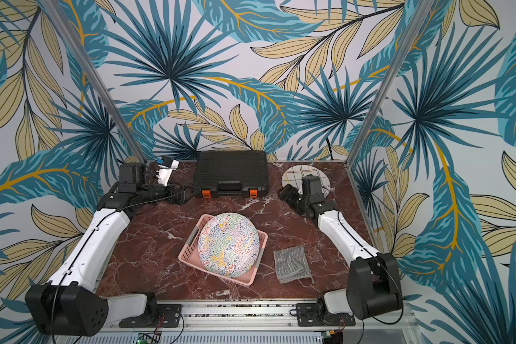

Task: Wipe the wet plate dry
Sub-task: Place the plate at the center of the board, then pick up the plate from the bin.

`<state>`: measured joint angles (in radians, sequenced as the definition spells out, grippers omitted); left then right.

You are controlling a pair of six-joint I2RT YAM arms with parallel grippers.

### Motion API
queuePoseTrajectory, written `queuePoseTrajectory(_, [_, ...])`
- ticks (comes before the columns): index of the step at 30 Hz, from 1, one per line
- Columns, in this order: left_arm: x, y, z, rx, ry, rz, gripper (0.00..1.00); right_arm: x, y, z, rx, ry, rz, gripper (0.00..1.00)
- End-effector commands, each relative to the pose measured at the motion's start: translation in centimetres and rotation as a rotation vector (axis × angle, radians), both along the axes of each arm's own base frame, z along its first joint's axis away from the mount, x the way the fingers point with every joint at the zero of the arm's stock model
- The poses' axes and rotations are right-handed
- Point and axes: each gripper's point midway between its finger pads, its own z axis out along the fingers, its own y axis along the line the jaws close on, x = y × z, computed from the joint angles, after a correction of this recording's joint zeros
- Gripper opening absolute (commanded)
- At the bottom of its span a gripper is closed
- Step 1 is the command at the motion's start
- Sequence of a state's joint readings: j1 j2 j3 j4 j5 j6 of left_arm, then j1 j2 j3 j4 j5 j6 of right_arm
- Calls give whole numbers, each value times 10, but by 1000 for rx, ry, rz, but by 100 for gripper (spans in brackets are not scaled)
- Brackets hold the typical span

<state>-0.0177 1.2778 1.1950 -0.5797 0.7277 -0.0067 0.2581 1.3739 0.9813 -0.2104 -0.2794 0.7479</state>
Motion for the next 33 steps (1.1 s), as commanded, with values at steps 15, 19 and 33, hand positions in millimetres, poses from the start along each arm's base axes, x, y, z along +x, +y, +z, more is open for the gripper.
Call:
queuePoseTrajectory(15, [-10, -1, -27, -1, 14, -29, 100, -129, 88, -73, -327, 115, 624, 76])
queuePoseTrajectory(19, [-11, -2, -25, -7, 10, -32, 100, -123, 86, -79, -364, 110, 602, 76])
queuePoseTrajectory(33, [-12, -2, -23, -15, 1, -30, 100, -107, 121, -92, -269, 67, 643, 64])
